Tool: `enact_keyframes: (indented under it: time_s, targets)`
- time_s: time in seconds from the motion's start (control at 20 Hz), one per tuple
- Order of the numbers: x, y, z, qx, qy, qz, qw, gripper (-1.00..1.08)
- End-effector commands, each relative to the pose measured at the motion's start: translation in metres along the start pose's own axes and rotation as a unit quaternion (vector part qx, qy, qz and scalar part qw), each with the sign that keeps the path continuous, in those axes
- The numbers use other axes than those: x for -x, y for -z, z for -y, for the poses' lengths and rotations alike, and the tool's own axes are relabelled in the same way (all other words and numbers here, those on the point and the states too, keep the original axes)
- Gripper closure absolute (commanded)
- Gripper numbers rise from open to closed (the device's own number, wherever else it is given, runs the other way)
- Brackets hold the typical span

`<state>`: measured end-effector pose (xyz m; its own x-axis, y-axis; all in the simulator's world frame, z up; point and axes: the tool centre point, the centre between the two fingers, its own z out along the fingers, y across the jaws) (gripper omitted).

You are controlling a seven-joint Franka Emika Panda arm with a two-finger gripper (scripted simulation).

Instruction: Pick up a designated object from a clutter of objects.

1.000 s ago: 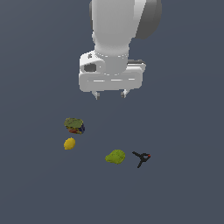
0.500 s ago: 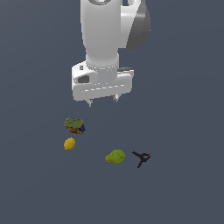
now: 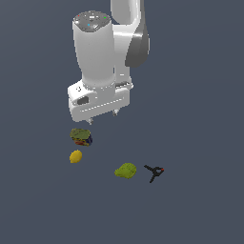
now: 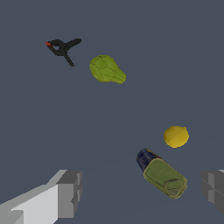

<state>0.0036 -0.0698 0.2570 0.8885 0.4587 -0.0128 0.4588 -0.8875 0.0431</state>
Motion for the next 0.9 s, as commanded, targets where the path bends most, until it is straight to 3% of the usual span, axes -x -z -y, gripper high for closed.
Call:
enact_keyframes:
  time_s: [0.0, 0.4, 0.85]
  targets:
    - [0.004, -0.009, -0.008, 0.000, 0.026, 0.001, 0.9997, -0.92]
    - [0.020, -0.038, -0.031, -0.002, 0.108, 0.003, 0.9941, -0.92]
    - [0.039, -0.070, -0.054, -0.006, 0.200, 0.003, 0.9799, -0.92]
